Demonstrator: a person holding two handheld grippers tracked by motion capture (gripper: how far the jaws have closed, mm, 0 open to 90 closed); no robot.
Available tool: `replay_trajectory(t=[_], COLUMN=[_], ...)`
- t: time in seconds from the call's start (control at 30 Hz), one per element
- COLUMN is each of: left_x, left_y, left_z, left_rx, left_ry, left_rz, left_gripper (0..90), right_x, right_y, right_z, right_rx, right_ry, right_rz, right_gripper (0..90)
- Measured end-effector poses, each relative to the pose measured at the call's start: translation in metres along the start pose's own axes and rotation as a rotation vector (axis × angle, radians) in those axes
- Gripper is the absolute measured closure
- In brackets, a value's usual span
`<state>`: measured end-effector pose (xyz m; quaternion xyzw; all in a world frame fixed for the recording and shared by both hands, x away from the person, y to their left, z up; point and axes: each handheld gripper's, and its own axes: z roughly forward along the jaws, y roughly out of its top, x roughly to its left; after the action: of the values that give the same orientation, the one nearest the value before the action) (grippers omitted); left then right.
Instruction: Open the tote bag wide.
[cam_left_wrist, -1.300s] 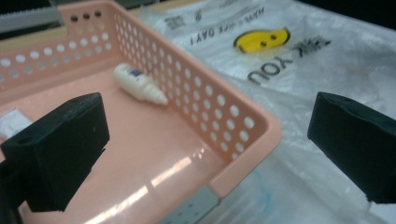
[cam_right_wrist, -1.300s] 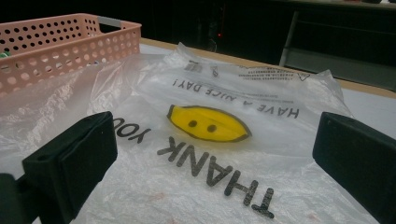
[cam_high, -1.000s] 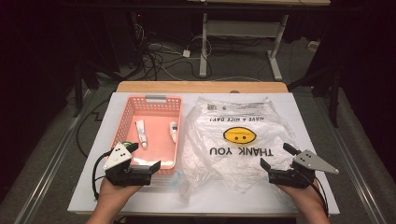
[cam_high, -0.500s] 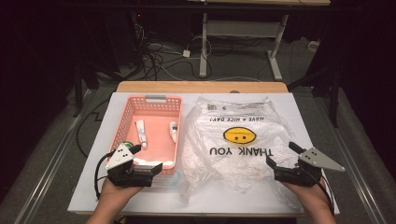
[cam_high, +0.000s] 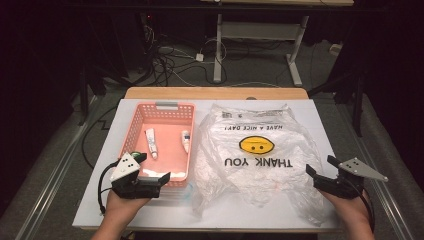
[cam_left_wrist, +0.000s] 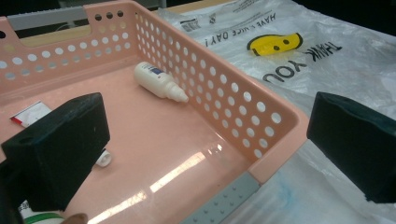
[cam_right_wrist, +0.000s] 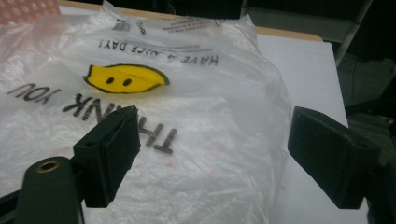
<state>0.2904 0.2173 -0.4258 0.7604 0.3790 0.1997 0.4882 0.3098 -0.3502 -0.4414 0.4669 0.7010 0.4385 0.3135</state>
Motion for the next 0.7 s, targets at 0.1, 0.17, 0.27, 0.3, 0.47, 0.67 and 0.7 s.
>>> replay_trajectory(t=[0.1, 0.17, 0.27, 0.3, 0.47, 0.67, 0.7], left_x=[0.000, 0.002, 0.002, 0.002, 0.005, 0.006, 0.006], left_y=[-0.001, 0.000, 0.000, 0.000, 0.002, 0.001, 0.001], left_z=[0.001, 0.002, 0.001, 0.000, 0.000, 0.001, 0.001], left_rx=[0.005, 0.018, 0.009, 0.010, 0.031, 0.027, 0.029], left_ry=[0.069, 0.072, 0.073, 0.063, 0.029, 0.035, 0.029], left_rz=[0.016, 0.012, 0.024, 0.023, 0.002, 0.006, 0.005], left_gripper=[0.0, 0.0, 0.0, 0.0, 0.0, 0.0, 0.0], right_x=[-0.006, -0.009, -0.013, -0.014, -0.017, -0.028, -0.032], right_y=[-0.005, -0.007, -0.009, -0.010, -0.011, 0.012, 0.016], right_z=[0.002, 0.003, 0.004, 0.005, 0.007, 0.028, 0.034], right_rx=[0.023, 0.035, 0.048, 0.052, 0.059, 0.058, 0.070], right_ry=[-0.009, -0.012, -0.009, -0.008, 0.008, -0.030, -0.036], right_rz=[0.014, 0.023, 0.038, 0.039, 0.037, 0.021, 0.017], right_gripper=[21.6, 23.1, 26.2, 27.6, 35.4, 41.9, 42.8])
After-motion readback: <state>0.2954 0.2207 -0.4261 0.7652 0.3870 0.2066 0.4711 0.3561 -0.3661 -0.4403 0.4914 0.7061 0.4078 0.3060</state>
